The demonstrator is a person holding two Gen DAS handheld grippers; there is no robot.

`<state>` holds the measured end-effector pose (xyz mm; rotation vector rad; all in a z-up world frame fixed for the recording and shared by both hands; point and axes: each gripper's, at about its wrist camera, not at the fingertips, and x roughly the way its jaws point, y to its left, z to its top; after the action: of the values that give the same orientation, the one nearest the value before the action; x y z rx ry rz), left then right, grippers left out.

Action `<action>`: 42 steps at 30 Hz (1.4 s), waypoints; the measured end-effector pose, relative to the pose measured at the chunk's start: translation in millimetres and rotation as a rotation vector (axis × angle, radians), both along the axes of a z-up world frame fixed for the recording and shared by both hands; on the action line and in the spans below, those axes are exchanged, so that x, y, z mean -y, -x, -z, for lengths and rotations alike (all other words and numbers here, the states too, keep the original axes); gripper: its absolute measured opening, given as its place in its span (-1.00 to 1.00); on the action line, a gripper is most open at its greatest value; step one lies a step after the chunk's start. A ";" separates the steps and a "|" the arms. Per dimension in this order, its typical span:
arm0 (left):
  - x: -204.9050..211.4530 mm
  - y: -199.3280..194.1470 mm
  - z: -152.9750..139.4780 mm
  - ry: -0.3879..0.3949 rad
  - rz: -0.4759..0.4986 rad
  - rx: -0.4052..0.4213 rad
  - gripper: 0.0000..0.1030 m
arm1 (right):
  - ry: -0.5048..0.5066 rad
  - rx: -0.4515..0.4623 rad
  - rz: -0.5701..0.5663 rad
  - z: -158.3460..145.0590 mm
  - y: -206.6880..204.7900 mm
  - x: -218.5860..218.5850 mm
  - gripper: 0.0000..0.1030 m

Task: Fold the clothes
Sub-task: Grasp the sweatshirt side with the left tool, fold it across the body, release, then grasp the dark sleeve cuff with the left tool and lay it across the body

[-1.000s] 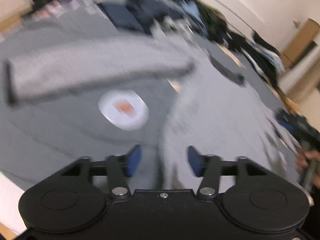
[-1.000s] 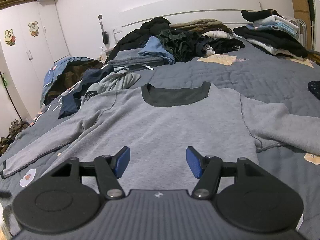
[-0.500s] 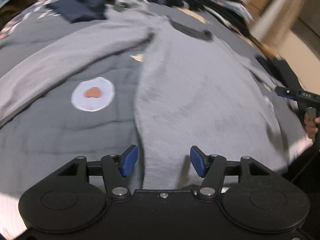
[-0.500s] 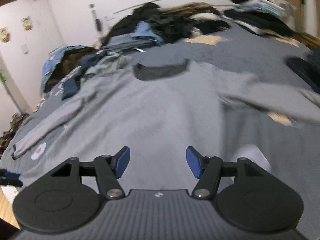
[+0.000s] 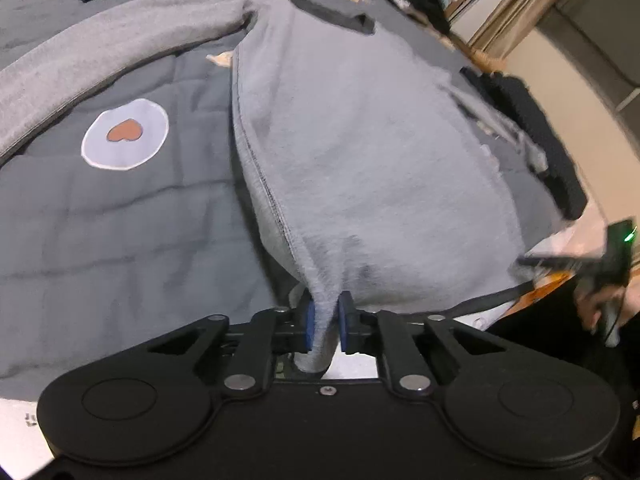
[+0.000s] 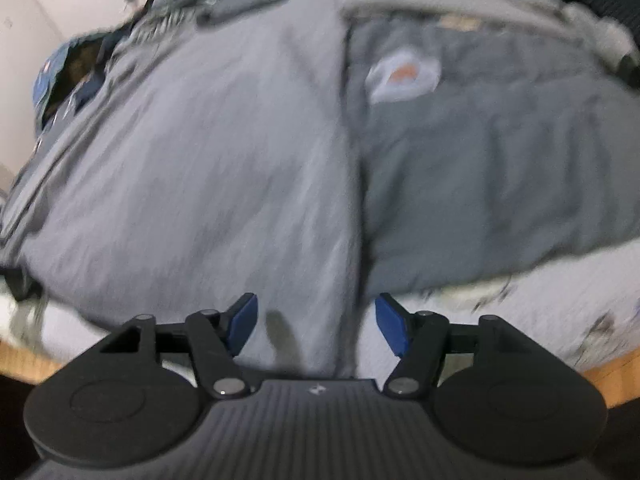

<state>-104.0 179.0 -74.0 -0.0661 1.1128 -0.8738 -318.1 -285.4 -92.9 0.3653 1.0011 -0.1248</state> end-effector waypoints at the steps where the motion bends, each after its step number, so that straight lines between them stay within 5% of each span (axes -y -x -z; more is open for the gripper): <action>1: -0.5 0.6 -2.2 0.013 -0.005 0.002 -0.83 | -0.008 -0.016 -0.005 4.3 2.9 -1.9 -0.19; 2: -1.6 1.5 -4.9 0.021 -0.010 0.002 -0.85 | -0.015 -0.032 -0.011 8.6 5.7 -3.8 -0.47; 3: -2.8 2.4 -7.7 0.028 -0.016 0.003 -0.85 | -0.023 -0.048 -0.016 13.0 8.6 -5.6 -0.94; 10: -24.3 7.3 -44.0 0.155 -0.017 0.031 -0.88 | -0.220 0.116 0.039 -34.5 31.8 21.4 -0.95; 12: -24.6 5.9 -45.7 0.079 -0.003 0.037 -0.88 | -0.177 0.142 0.015 -55.6 36.1 24.4 -0.95; 16: -18.7 3.5 -29.0 -0.078 0.020 0.011 -0.88 | -0.082 0.045 -0.085 -58.9 28.2 19.1 -0.94; 20: -28.3 -4.1 -21.8 -0.119 -0.049 0.016 -0.85 | 0.062 -0.123 -0.077 -25.9 15.2 2.8 -0.87; 22: -41.0 -9.7 -25.4 -0.112 -0.110 0.046 -0.80 | 0.089 -0.145 -0.055 -21.4 18.5 4.4 -0.65; 24: -59.1 -16.2 -33.7 -0.114 -0.193 0.090 -0.47 | 0.100 -0.122 -0.006 -28.8 20.8 12.4 -0.38; 26: -79.1 -23.2 -43.4 -0.107 -0.291 0.141 0.12 | 0.131 -0.048 0.044 -45.9 25.1 16.3 -0.17; 28: -99.1 -30.1 -52.0 -0.083 -0.383 0.186 0.14 | 0.157 0.040 0.080 -64.8 24.0 19.2 0.04; 33: -136.9 -50.8 -56.3 -0.116 -0.627 0.236 0.13 | 0.137 0.246 0.041 -97.1 -7.6 6.7 0.12; 42: -188.8 -74.1 -24.8 -0.145 -0.846 0.140 0.13 | 0.061 0.395 -0.126 -106.4 -99.0 -35.3 0.12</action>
<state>-29.9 367.8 -49.2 -0.3247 0.8886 -0.0386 -219.1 -250.1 13.4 0.2569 0.6255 0.0311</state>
